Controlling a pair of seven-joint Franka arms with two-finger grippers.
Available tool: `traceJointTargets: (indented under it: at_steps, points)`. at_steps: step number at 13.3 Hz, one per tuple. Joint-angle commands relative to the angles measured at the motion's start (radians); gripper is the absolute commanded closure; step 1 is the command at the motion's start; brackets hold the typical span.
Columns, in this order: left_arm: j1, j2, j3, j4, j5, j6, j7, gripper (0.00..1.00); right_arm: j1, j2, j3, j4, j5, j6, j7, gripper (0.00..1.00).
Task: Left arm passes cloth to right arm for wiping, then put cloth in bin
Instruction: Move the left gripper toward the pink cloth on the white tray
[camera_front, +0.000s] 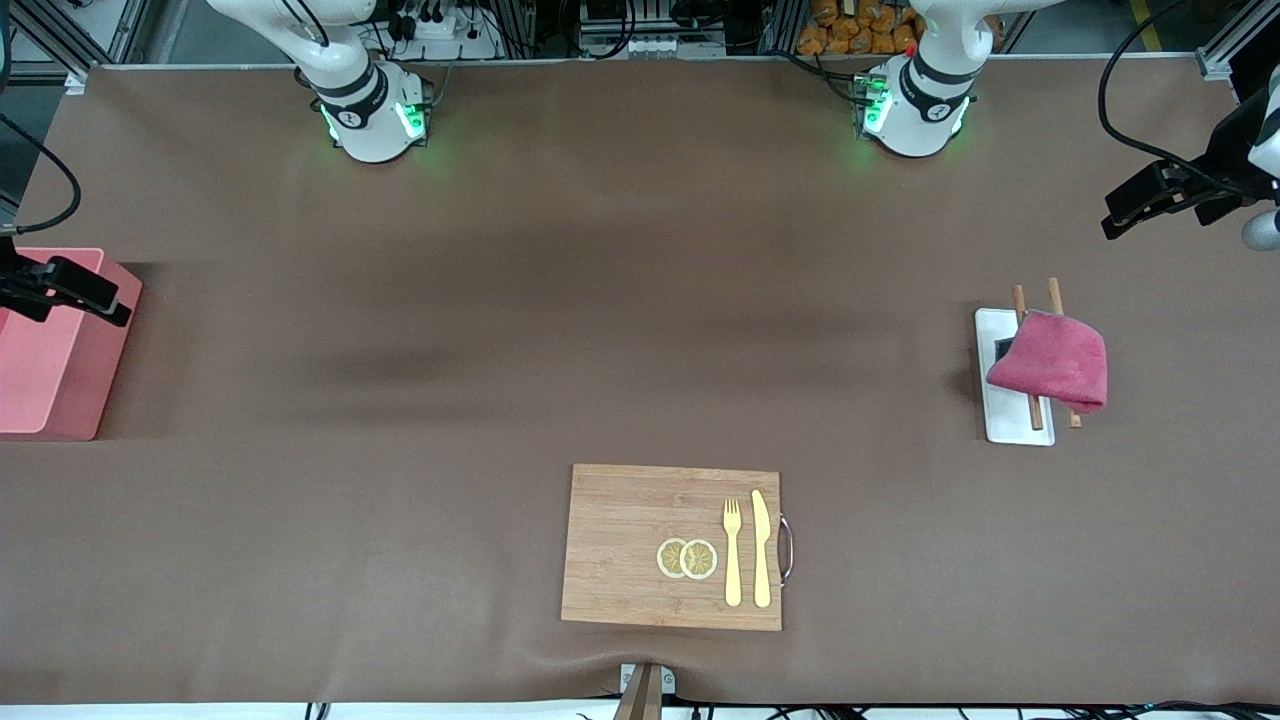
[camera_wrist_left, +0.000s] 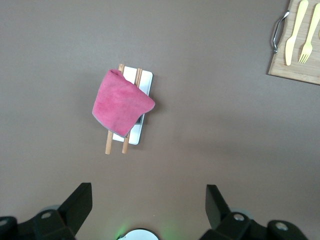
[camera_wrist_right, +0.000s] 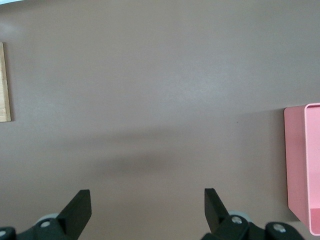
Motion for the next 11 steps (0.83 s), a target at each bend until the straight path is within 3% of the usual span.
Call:
traceJointTargets:
  at_steps: [1, 6, 8, 11]
  points:
    - [0.009, 0.003, 0.007, 0.011, 0.018, -0.015, 0.012, 0.0, 0.002, -0.008, -0.001, -0.013, 0.01, 0.008, 0.014, 0.0]
    - [0.01, 0.061, 0.007, 0.011, 0.068, -0.015, 0.029, 0.0, 0.001, -0.006, -0.001, -0.015, 0.01, 0.009, 0.014, 0.0]
    - [0.029, 0.133, 0.007, 0.007, 0.062, -0.004, 0.01, 0.0, -0.001, -0.005, -0.001, -0.015, 0.01, 0.009, 0.014, 0.0]
    - [0.112, 0.271, 0.007, 0.002, 0.078, 0.124, 0.027, 0.0, 0.001, -0.003, -0.001, -0.015, 0.01, 0.011, 0.014, 0.0]
